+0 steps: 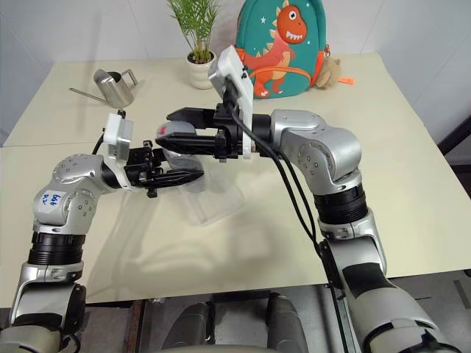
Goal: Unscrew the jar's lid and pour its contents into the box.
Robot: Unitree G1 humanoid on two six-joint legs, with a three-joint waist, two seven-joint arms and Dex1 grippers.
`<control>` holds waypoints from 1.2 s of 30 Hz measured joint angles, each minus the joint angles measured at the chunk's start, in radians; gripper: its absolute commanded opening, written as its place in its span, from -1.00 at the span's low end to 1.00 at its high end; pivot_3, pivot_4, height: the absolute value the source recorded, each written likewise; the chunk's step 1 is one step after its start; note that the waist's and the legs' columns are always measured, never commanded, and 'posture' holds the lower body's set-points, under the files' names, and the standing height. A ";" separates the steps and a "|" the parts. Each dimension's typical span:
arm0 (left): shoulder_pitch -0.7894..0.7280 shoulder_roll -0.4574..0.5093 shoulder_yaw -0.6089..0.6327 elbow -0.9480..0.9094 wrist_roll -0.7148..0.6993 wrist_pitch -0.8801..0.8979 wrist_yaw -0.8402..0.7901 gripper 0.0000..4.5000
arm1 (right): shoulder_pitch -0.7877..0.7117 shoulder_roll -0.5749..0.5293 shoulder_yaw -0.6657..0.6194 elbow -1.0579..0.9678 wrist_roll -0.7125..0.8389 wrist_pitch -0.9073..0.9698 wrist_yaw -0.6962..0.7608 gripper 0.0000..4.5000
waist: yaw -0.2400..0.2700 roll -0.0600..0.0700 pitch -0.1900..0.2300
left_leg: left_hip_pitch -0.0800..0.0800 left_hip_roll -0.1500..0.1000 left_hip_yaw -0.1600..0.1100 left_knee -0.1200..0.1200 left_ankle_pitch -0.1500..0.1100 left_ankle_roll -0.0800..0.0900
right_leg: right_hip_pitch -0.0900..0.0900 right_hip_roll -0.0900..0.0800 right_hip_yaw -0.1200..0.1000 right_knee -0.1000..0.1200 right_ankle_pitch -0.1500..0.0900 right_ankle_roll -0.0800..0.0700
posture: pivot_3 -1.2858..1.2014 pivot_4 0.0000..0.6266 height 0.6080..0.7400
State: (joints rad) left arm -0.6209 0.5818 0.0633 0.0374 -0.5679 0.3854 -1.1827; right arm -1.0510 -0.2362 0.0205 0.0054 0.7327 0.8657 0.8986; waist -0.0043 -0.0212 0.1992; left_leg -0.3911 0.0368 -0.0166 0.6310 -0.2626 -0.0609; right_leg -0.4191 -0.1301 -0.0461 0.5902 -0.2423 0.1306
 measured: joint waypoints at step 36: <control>-0.080 0.050 0.033 0.204 0.081 -0.065 -0.010 -0.11 | 0.717 -0.359 -0.211 -0.025 -0.229 -0.592 -0.011 0.99 | -0.018 0.000 0.000 | 0.004 0.000 0.003 0.000 0.001 0.000 | 0.002 0.000 0.003 -0.001 0.001 0.001 | 0.03 -0.52 1.00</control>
State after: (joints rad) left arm -0.7009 0.6319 0.0963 0.2418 -0.4872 0.3203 -1.1923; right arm -0.3336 -0.5952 -0.1902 -0.0199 0.5041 0.2736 0.8877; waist -0.0221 -0.0212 0.1993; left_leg -0.3872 0.0368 -0.0141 0.6306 -0.2620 -0.0604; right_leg -0.4168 -0.1297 -0.0436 0.5896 -0.2417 0.1314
